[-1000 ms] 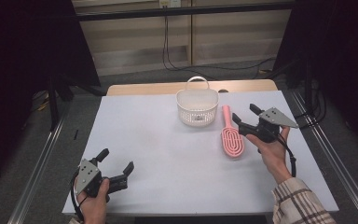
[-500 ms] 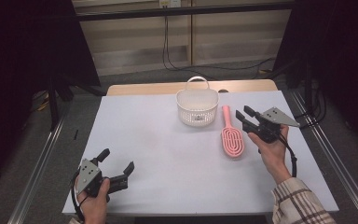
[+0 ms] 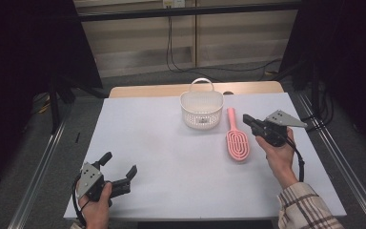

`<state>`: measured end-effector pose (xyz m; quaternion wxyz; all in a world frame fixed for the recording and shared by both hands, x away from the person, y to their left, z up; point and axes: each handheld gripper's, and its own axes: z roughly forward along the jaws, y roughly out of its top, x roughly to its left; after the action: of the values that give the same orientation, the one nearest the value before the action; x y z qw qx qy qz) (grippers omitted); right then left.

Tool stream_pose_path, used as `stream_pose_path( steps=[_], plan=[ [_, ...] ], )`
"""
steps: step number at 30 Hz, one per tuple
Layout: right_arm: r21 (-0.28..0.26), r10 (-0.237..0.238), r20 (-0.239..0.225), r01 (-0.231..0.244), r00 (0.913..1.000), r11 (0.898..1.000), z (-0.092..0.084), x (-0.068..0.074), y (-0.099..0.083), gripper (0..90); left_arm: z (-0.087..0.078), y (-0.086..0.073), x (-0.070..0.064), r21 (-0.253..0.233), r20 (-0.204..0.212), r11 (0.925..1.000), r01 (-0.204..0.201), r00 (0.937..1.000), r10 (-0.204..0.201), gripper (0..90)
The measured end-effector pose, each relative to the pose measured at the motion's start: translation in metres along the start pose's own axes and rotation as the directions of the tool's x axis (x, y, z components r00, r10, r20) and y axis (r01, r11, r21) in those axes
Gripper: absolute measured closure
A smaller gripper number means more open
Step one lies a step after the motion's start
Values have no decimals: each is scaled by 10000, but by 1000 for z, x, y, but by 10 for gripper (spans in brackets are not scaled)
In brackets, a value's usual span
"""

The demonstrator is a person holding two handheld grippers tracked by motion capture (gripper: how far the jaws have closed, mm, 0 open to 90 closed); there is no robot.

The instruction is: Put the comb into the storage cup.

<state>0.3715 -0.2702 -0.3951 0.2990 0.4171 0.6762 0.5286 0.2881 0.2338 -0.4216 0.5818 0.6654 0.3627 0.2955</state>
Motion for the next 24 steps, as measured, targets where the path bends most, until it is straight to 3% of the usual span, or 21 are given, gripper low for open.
stream_pose_path(
  steps=[4,8,16,17,24],
  plan=[
    [946,333,-414,-293,9986,9951,-1,3,6,900,0,0,0,23,16,10000,-41,10000,41,20],
    [1433,367,-568,-283,9977,9893,0,6,9,900,0,0,0,18,15,10000,-33,10000,33,20],
    [2714,624,-1095,-306,9920,9620,8,16,8,900,0,0,0,17,18,10000,-16,10000,16,19],
    [2993,623,-1258,-220,9901,9539,10,20,8,900,0,0,0,26,4,10000,-28,10000,28,20],
    [3404,152,-1501,372,9886,9395,14,32,9,900,0,0,1,22,-19,10000,-10,10000,10,20]
  ],
)
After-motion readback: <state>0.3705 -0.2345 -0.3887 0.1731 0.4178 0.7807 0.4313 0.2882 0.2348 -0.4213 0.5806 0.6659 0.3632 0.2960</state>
